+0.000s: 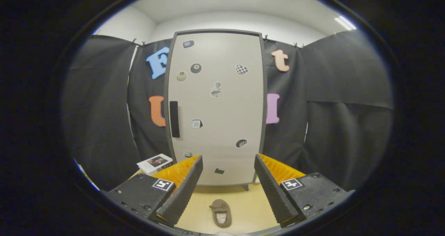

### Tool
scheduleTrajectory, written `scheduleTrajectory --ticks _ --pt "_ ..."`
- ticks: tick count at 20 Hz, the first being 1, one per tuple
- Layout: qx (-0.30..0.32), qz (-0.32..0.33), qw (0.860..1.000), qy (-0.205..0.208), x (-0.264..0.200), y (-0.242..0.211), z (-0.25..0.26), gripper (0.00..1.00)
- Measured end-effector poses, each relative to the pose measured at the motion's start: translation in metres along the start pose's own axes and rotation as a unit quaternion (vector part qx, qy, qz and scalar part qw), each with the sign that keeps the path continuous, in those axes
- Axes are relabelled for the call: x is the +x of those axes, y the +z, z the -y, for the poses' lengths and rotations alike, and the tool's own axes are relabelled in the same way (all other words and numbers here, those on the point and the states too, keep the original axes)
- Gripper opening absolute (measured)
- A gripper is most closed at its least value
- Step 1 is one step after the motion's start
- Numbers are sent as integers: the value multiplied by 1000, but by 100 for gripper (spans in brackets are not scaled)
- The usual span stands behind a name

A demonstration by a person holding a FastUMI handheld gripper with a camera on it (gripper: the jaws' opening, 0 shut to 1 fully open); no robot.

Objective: Open the shoe cabinet door, grab the shoes and put them into the shoe cabinet, then close the shoe cabinet door.

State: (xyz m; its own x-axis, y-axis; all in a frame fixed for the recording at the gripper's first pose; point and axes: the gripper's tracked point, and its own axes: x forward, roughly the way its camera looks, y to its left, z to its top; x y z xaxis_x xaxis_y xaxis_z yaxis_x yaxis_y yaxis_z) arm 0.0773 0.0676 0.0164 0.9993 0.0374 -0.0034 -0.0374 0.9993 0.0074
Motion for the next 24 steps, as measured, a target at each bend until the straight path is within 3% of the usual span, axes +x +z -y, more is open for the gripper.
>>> scheduleTrajectory --ticks 13,24 --pt "11 9 995 94 137 34 -137 98" --pt "10 -21 996 81 219 32 -164 93"
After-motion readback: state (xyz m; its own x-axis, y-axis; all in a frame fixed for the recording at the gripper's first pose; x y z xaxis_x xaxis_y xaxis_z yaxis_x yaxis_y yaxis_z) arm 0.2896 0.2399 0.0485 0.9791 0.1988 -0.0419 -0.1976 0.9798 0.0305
